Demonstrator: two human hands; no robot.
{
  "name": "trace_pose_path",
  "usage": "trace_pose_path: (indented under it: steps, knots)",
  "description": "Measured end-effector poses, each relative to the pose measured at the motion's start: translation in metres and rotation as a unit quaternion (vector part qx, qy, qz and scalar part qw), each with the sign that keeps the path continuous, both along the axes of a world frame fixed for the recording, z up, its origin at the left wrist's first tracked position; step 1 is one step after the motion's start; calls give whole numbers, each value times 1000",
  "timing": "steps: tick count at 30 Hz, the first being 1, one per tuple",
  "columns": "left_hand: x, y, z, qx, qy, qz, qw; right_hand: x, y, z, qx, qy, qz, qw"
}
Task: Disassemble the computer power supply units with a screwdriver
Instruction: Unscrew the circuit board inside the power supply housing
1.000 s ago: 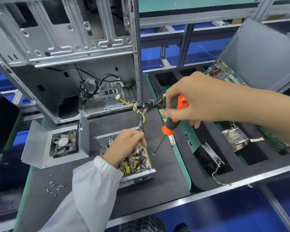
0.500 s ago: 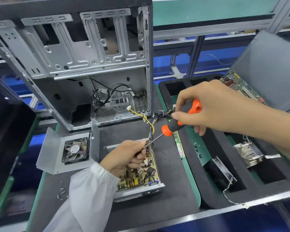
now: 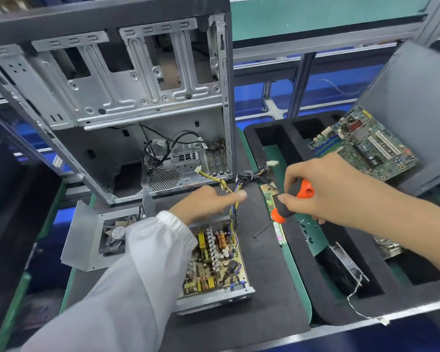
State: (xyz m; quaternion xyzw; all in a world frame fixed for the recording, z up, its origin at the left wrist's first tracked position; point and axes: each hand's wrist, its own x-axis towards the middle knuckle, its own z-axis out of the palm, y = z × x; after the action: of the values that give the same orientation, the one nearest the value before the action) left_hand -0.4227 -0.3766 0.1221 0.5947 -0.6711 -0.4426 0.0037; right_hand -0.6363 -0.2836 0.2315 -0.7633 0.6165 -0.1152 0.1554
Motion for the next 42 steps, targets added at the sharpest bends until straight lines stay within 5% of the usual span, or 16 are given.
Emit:
trace_pose_path:
  steps: [4, 8, 14, 24, 29, 37, 42]
  knots:
    - [-15, -4, -20, -53, -74, -152, 984, -3, 6, -12, -3, -2, -5, 1000]
    - [-12, 3, -40, -153, -8, -142, 978, -8, 11, -21, 3, -18, -10, 1000]
    - [0, 8, -35, -111, 125, -137, 976, -11, 10, -39, 23, -26, -35, 999]
    - [-5, 18, -37, -221, 84, -171, 957, 0, -3, -62, -6, 20, -34, 999]
    - [-8, 31, -35, -314, 108, -112, 937, 8, -3, -63, -18, 34, -30, 999]
    - [-9, 32, -44, -326, 253, 28, 911, 11, -3, -62, -25, -31, -22, 999]
    - [7, 39, -44, -404, 124, 97, 901, 13, -5, -64, -33, -73, -15, 997]
